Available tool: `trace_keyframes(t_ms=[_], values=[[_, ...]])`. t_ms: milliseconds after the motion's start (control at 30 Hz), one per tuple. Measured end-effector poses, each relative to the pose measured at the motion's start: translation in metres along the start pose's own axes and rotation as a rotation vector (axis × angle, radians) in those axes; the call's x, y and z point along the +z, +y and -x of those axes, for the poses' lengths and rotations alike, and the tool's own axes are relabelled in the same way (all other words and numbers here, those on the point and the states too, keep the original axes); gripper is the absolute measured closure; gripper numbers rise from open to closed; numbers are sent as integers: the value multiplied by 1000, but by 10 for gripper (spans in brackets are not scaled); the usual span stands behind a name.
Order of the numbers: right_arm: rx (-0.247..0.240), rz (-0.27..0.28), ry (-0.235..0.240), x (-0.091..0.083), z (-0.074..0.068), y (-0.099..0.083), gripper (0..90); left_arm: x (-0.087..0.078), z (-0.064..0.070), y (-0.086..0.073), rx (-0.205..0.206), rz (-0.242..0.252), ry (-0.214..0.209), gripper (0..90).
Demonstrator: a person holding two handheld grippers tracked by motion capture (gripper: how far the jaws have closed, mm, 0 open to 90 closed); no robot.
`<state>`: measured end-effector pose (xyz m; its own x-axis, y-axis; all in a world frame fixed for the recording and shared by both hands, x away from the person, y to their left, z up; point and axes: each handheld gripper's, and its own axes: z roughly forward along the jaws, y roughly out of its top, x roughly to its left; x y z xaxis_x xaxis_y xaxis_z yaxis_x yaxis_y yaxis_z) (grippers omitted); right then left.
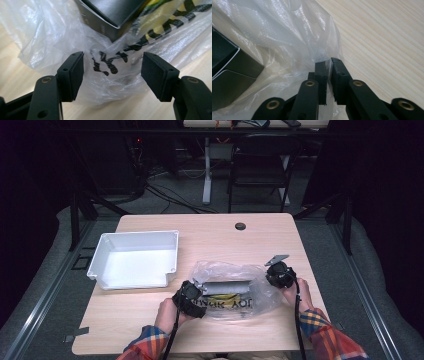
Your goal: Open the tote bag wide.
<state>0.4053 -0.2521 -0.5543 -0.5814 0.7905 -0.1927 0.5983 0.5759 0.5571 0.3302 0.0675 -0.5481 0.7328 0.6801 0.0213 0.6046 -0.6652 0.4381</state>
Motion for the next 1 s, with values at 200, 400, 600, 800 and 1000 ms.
trace_keyframes(t_ms=[200,400,600,800,1000], values=[[47,44,74,-22,7,1,592,-13,1,-4,1,35,9,331],[64,117,131,-69,8,-1,477,-37,-3,-4,-8,114,24,288],[34,154,251,-96,-19,-4,481,-51,-7,4,-1,182,54,273],[-64,25,307,-74,-44,-13,539,-55,-7,11,24,208,53,270],[-122,-88,255,-53,-45,-25,528,-59,-11,24,41,247,57,274]])
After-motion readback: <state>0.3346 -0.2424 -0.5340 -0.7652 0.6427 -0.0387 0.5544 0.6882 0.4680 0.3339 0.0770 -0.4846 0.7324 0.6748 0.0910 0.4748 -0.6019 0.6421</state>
